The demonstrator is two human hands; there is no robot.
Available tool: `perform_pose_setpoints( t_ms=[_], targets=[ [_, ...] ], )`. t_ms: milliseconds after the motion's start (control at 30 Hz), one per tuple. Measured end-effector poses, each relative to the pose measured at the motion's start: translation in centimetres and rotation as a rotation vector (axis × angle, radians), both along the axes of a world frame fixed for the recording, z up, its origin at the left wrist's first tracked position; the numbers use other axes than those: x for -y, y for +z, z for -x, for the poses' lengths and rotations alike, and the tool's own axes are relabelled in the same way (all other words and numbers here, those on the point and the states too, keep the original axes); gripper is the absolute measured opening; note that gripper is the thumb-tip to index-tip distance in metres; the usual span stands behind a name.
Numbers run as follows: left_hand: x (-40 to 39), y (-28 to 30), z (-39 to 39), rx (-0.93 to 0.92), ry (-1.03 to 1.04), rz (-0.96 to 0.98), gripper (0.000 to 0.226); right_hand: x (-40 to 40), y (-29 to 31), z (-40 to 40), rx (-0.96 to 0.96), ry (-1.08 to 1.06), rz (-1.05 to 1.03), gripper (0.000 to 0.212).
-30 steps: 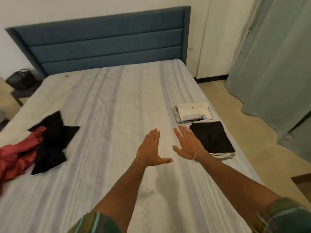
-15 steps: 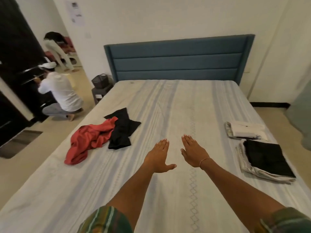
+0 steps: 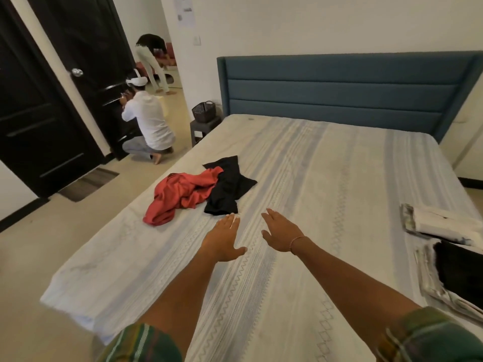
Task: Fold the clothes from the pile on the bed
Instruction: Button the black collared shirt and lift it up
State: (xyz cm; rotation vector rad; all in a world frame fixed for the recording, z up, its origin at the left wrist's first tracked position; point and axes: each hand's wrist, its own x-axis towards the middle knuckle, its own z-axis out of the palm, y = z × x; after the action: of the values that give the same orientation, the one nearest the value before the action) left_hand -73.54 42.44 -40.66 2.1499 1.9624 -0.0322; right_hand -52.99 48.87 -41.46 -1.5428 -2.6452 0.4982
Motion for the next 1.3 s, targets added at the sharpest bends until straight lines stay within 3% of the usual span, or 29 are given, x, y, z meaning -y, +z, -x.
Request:
perform_pose_setpoints(
  t_ms=[233,633,967,1100,1200,1300],
  targets=[
    [-4.2,-2.7,6.0,-0.044,0.044,0.075,0.092,-5.4,-3.2,5.4,0.052,0.031,0.058,0.059],
    [-17.4,-13.8,17.4,-0.065,0.038,0.234,0.083,-19.2,-17.9,19.2,0.135,0.079,0.255,0.053],
    [-25.8,-22.2,20.9,-0.034,0.031,0.245,0.079,-29.0,-26.3,25.6,0.190,0.138,0.241,0.040],
    [-27.2,-24.6,21.2,-0.014,0.045,0.275,0.077,-30.8,-29.4,26.8,0.164,0.147,0.275,0.043],
    [-27.5,-25.4,21.5,-0.005,0.048,0.282,0.076,-30.2,-30.6,26.4,0.131,0.099,0.306,0.057],
    [-28.0,-25.4,21.6,0.037,0.104,0.273,0.076,-29.5,-30.0,25.9,-0.013,0.018,0.263,0.057]
  ],
)
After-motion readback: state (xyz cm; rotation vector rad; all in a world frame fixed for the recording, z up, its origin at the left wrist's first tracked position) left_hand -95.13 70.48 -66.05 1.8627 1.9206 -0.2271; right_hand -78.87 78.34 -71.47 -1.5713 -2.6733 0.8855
